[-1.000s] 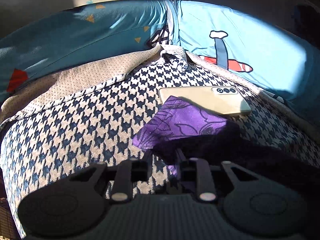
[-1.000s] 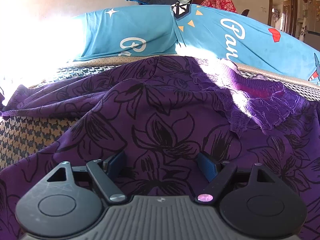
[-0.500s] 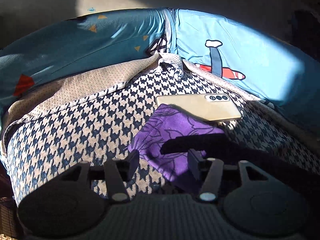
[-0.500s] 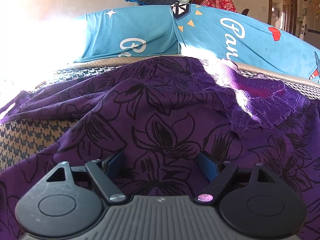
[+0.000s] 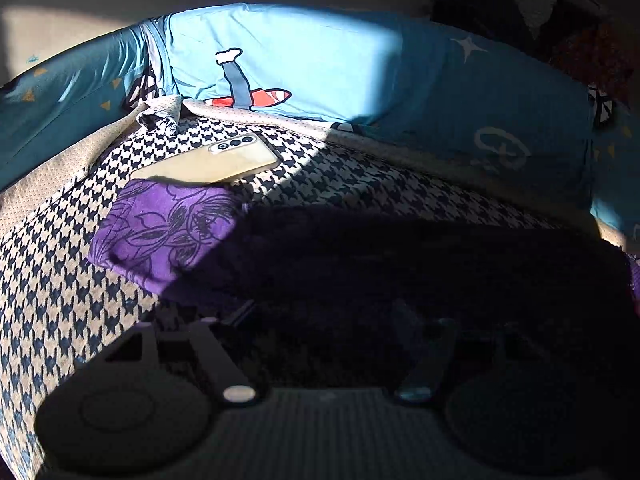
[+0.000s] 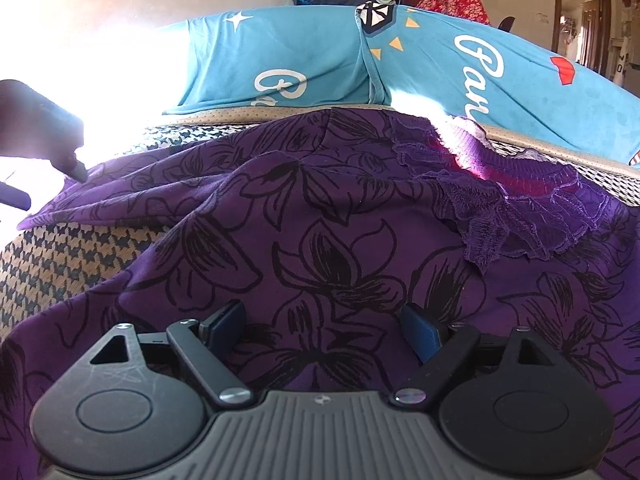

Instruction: Fold clothes

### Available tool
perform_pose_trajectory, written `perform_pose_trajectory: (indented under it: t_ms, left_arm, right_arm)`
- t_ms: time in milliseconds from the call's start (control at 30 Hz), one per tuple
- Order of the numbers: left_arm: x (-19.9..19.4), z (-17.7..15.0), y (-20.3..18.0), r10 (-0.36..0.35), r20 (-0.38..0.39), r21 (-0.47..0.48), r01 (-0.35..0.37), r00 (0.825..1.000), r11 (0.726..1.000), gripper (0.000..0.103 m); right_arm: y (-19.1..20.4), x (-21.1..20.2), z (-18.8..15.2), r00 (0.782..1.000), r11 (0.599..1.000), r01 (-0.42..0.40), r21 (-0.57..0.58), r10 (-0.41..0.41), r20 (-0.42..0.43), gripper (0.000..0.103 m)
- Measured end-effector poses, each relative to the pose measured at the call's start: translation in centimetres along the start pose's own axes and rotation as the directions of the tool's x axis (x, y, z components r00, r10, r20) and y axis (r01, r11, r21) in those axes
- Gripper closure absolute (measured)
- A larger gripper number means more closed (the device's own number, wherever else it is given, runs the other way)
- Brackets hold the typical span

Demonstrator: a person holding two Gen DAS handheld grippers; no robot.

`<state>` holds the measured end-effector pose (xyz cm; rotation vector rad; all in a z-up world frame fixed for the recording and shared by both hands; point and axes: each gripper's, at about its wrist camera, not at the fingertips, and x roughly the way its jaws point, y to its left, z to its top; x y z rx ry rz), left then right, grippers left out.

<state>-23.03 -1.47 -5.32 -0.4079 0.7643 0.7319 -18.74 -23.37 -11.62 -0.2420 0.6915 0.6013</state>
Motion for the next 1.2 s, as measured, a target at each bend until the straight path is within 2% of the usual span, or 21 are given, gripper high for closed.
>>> perform_pose_trajectory:
  t_ms: [100,233,367,467,567,667,733,800,900,1067,1133,1200]
  left_arm:
    - [-0.4,-1.2,-2.1,-0.067,-0.025,0.062,0.069,0.997,0.996,0.031]
    - [-1.1,-3.0,-5.4,-0.147,-0.034,0.176,0.151,0.989,0.973,0.029]
    - [-2.3,-5.2,-8.9,-0.21,-0.028,0.287,0.209,0.977,0.935,0.025]
    - [-2.7,-6.9,-10.9,-0.243,-0.051,0.345,0.245,0.969,0.906,0.024]
    - [-3.0,-8.7,-12.5,-0.253,-0.07,0.401,0.259,0.965,0.879,0.024]
    - [-2.9,-10.6,-13.4,-0.238,-0.083,0.442,0.25,0.968,0.862,0.021]
    - [-2.7,-11.8,-13.8,-0.224,-0.078,0.459,0.235,0.971,0.857,0.016]
    - [-2.8,-12.7,-13.8,-0.222,-0.042,0.467,0.215,0.974,0.857,0.01]
    - [-2.8,-13.4,-12.9,-0.229,-0.012,0.436,0.211,0.973,0.875,0.0]
    - [-2.7,-14.1,-12.5,-0.236,0.047,0.424,0.194,0.971,0.884,0.0]
    - [-2.8,-14.3,-12.6,-0.233,0.06,0.428,0.186,0.971,0.885,0.0]
    - [-2.7,-14.3,-12.4,-0.245,0.062,0.42,0.198,0.967,0.886,0.0]
  right_arm:
    - [-0.7,-0.7,0.4,0.999,0.999,-0.032,-0.013,0.032,-0.042,0.019]
    - [-2.3,-2.0,0.8,0.996,0.998,-0.057,-0.022,0.055,-0.072,0.019]
    - [-5.6,-3.5,1.2,0.997,1.0,-0.022,0.005,0.022,-0.075,0.019]
    - [-8.4,-4.5,1.5,0.997,1.0,0.014,0.017,-0.013,-0.08,0.019]
    - [-11.5,-5.5,1.8,0.995,0.998,0.068,0.018,-0.066,-0.072,0.019]
    - [-14.5,-6.1,1.7,0.992,0.99,0.115,0.077,-0.109,-0.068,0.019]
    - [-16.0,-6.5,1.6,0.989,0.983,0.14,0.118,-0.133,-0.065,0.019]
    - [-17.5,-7.0,1.5,0.986,0.974,0.165,0.158,-0.156,-0.063,0.019]
    - [-18.8,-7.8,1.5,0.977,0.967,0.212,0.143,-0.208,-0.042,0.019]
    - [-22.8,-10.4,2.3,0.959,0.944,0.258,0.205,-0.276,0.063,0.019]
    - [-25.1,-11.2,2.8,0.944,0.921,0.289,0.26,-0.32,0.084,0.019]
    - [-28.1,-11.5,3.2,0.927,0.882,0.322,0.343,-0.368,0.076,0.019]
